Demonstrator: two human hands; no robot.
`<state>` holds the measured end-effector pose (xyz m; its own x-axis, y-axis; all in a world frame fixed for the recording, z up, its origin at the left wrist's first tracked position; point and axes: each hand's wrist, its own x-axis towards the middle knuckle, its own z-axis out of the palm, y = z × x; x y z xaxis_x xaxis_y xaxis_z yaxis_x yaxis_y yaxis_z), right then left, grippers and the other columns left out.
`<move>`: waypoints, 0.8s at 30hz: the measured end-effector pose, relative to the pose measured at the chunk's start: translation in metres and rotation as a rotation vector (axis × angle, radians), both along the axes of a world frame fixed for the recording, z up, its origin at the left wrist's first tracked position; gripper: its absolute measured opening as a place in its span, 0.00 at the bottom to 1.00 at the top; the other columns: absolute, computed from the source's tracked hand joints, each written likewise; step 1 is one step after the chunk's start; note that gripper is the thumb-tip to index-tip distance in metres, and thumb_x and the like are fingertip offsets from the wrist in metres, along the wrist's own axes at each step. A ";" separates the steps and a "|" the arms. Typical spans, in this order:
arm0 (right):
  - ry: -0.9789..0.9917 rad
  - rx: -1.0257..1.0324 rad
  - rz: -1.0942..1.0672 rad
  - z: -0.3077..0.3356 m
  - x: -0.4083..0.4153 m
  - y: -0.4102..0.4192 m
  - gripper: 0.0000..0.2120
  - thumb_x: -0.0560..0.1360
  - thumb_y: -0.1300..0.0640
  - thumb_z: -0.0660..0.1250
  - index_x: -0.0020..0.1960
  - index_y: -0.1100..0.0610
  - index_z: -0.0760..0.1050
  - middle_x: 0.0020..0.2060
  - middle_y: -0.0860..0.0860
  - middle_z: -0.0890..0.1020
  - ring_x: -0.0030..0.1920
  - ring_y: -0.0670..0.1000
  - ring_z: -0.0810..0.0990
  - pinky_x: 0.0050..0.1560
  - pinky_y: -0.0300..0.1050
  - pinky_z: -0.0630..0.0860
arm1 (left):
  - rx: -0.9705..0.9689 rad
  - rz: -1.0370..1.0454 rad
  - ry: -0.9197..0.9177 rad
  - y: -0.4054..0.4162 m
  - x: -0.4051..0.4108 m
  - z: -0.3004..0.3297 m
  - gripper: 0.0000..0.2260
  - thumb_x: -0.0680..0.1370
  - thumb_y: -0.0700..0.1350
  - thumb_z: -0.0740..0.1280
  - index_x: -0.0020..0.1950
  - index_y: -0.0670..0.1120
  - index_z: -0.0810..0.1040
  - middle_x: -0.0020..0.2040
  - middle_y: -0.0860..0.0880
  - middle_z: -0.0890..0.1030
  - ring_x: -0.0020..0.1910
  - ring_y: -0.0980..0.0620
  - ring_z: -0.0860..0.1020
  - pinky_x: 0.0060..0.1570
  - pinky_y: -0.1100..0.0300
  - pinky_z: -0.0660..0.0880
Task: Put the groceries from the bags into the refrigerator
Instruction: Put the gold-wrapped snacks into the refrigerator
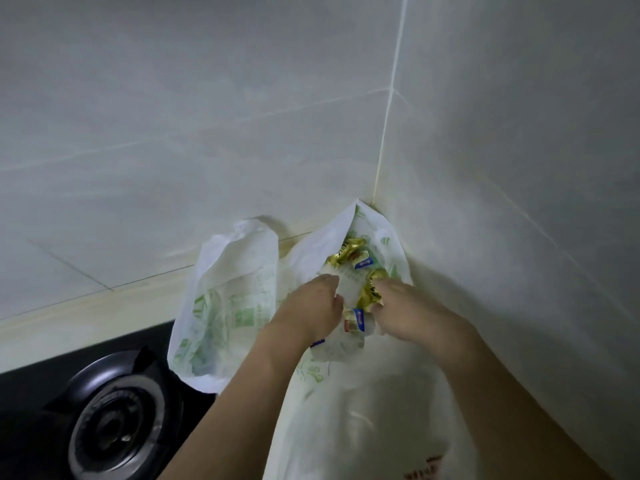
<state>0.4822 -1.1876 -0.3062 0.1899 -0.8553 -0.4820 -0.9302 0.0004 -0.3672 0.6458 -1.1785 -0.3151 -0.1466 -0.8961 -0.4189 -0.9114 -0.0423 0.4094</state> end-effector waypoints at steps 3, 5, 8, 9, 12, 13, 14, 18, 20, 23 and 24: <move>0.024 -0.003 -0.030 -0.032 0.004 -0.028 0.11 0.79 0.60 0.58 0.61 0.59 0.70 0.59 0.53 0.73 0.58 0.56 0.75 0.48 0.43 0.69 | 0.015 -0.019 0.009 -0.035 -0.004 -0.030 0.17 0.84 0.46 0.57 0.71 0.43 0.68 0.70 0.45 0.72 0.68 0.44 0.71 0.64 0.53 0.69; 0.010 -0.016 -0.060 -0.051 0.005 -0.043 0.11 0.78 0.60 0.59 0.60 0.58 0.69 0.57 0.51 0.72 0.60 0.56 0.74 0.50 0.44 0.70 | -0.010 -0.022 0.004 -0.058 -0.007 -0.048 0.19 0.83 0.45 0.57 0.75 0.44 0.65 0.74 0.46 0.67 0.71 0.46 0.68 0.66 0.53 0.67; -0.004 -0.025 -0.087 -0.076 0.006 -0.060 0.12 0.76 0.59 0.61 0.60 0.58 0.70 0.60 0.54 0.72 0.60 0.58 0.73 0.57 0.49 0.73 | -0.049 -0.070 -0.036 -0.086 -0.015 -0.073 0.25 0.82 0.41 0.58 0.79 0.43 0.56 0.80 0.45 0.57 0.78 0.47 0.56 0.74 0.54 0.57; 0.008 -0.021 -0.095 -0.082 0.006 -0.065 0.13 0.76 0.58 0.62 0.60 0.59 0.70 0.61 0.55 0.71 0.61 0.58 0.73 0.59 0.50 0.73 | -0.053 -0.085 -0.054 -0.093 -0.018 -0.081 0.28 0.82 0.41 0.57 0.80 0.42 0.52 0.81 0.45 0.53 0.80 0.47 0.51 0.76 0.54 0.53; 0.059 -0.002 -0.081 -0.097 0.005 -0.075 0.19 0.76 0.55 0.63 0.65 0.60 0.67 0.65 0.56 0.69 0.67 0.58 0.67 0.67 0.51 0.68 | -0.117 -0.079 -0.115 -0.112 -0.025 -0.107 0.31 0.80 0.42 0.59 0.81 0.43 0.50 0.81 0.43 0.51 0.80 0.44 0.49 0.78 0.50 0.50; 0.093 -0.010 -0.056 -0.101 0.004 -0.078 0.21 0.76 0.54 0.63 0.66 0.60 0.67 0.66 0.57 0.68 0.69 0.58 0.65 0.69 0.51 0.65 | -0.135 -0.068 -0.130 -0.117 -0.026 -0.114 0.31 0.80 0.42 0.60 0.81 0.43 0.50 0.81 0.43 0.53 0.80 0.44 0.50 0.78 0.49 0.51; 0.135 -0.021 -0.030 -0.104 0.004 -0.080 0.22 0.76 0.53 0.64 0.66 0.60 0.67 0.67 0.57 0.68 0.69 0.58 0.64 0.70 0.52 0.63 | -0.147 -0.059 -0.141 -0.122 -0.027 -0.120 0.32 0.79 0.42 0.60 0.81 0.44 0.51 0.80 0.43 0.54 0.79 0.43 0.51 0.77 0.48 0.52; 0.280 -0.048 0.012 -0.110 0.004 -0.085 0.26 0.75 0.49 0.63 0.70 0.59 0.65 0.68 0.57 0.67 0.69 0.60 0.63 0.70 0.53 0.60 | -0.210 -0.024 -0.141 -0.134 -0.024 -0.132 0.32 0.78 0.43 0.62 0.80 0.47 0.55 0.79 0.45 0.58 0.75 0.41 0.60 0.73 0.46 0.61; 0.294 -0.032 0.023 -0.115 0.005 -0.084 0.25 0.75 0.50 0.62 0.69 0.59 0.65 0.68 0.58 0.66 0.69 0.60 0.63 0.69 0.52 0.61 | -0.241 -0.024 -0.147 -0.138 -0.021 -0.134 0.27 0.79 0.45 0.61 0.78 0.47 0.59 0.76 0.45 0.63 0.72 0.40 0.65 0.69 0.45 0.65; 0.235 0.039 0.003 -0.122 0.006 -0.081 0.22 0.76 0.53 0.62 0.68 0.59 0.67 0.67 0.58 0.67 0.69 0.59 0.64 0.69 0.51 0.64 | -0.279 -0.017 -0.164 -0.137 -0.020 -0.133 0.21 0.80 0.45 0.61 0.74 0.47 0.64 0.69 0.44 0.71 0.64 0.41 0.72 0.60 0.47 0.72; 0.215 0.051 0.000 -0.125 0.006 -0.079 0.22 0.76 0.53 0.63 0.67 0.59 0.66 0.66 0.57 0.68 0.69 0.59 0.66 0.67 0.50 0.65 | -0.273 -0.018 -0.174 -0.135 -0.020 -0.132 0.21 0.80 0.45 0.62 0.73 0.47 0.64 0.68 0.44 0.72 0.62 0.41 0.73 0.57 0.48 0.73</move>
<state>0.4885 -1.2663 -0.4310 0.0776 -0.8290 -0.5539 -0.9871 0.0142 -0.1594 0.6255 -1.3136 -0.4468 -0.1107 -0.9767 -0.1839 -0.9682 0.0642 0.2418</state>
